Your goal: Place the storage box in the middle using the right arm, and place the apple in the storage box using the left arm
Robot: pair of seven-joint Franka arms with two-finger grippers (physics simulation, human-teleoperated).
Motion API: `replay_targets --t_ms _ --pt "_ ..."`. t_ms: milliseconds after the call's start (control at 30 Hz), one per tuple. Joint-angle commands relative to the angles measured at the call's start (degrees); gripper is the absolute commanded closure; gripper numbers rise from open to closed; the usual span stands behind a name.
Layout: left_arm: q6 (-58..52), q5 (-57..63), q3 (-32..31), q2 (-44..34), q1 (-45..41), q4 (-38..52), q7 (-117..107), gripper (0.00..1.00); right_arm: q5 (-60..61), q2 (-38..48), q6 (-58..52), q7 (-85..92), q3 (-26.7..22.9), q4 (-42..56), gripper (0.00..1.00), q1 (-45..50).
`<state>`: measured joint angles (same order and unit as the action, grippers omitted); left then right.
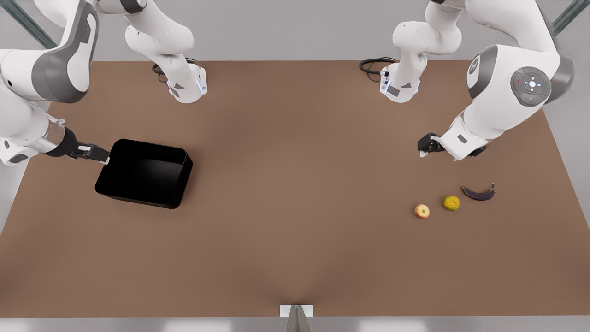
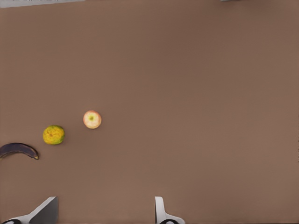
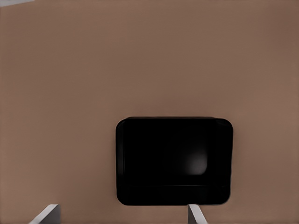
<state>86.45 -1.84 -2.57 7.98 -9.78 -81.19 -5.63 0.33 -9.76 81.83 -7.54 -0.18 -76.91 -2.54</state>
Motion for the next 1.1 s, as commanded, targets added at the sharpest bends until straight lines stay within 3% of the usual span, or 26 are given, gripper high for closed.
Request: replay_targets --t_ms 0,133,233,367,433,500,600,867,1067 --pt "0.21 0.34 -0.07 0.45 0.64 -0.02 0.09 0.0 0.02 0.09 0.0 -0.02 0.0 0.0 0.0 -0.1" --pt "5.13 -0.19 -0.33 14.34 -0.06 -1.43 -2.1 0.0 -0.24 0.0 3.16 0.24 -0.18 -0.88 0.0 -6.69" --pt "16.37 -0.27 -0.42 17.5 0.38 -5.91 -3.25 0.0 -2.71 -1.84 4.22 5.17 -0.18 -1.05 0.0 -8.1" --pt "26.84 3.94 -0.42 20.31 1.17 -11.53 -3.16 0.0 -1.83 -1.4 10.64 4.55 0.53 -11.68 0.0 -8.8" --pt "30.79 7.02 -0.51 22.43 4.59 -12.86 -2.28 0.0 -1.65 3.95 11.86 4.46 1.4 -19.41 0.0 -9.5" --pt "31.06 7.02 -0.69 21.99 7.15 -13.12 0.09 0.0 -1.65 10.81 20.48 4.46 3.08 -33.04 0.0 -10.38" --pt "32.12 6.93 -0.77 23.04 9.08 -13.3 -0.53 0.0 -1.65 10.46 22.76 4.46 3.95 -37.18 0.0 -11.26" --pt "36.42 6.93 -1.12 27.09 11.36 -14.53 0.26 0.0 -2.62 1.76 26.1 12.46 3.34 -33.57 0.0 -17.85" --pt "39.67 6.67 -1.12 27.52 12.07 -18.39 -0.09 0.0 -3.15 0.09 30.06 21.78 0.61 -34.98 0.0 -21.63"
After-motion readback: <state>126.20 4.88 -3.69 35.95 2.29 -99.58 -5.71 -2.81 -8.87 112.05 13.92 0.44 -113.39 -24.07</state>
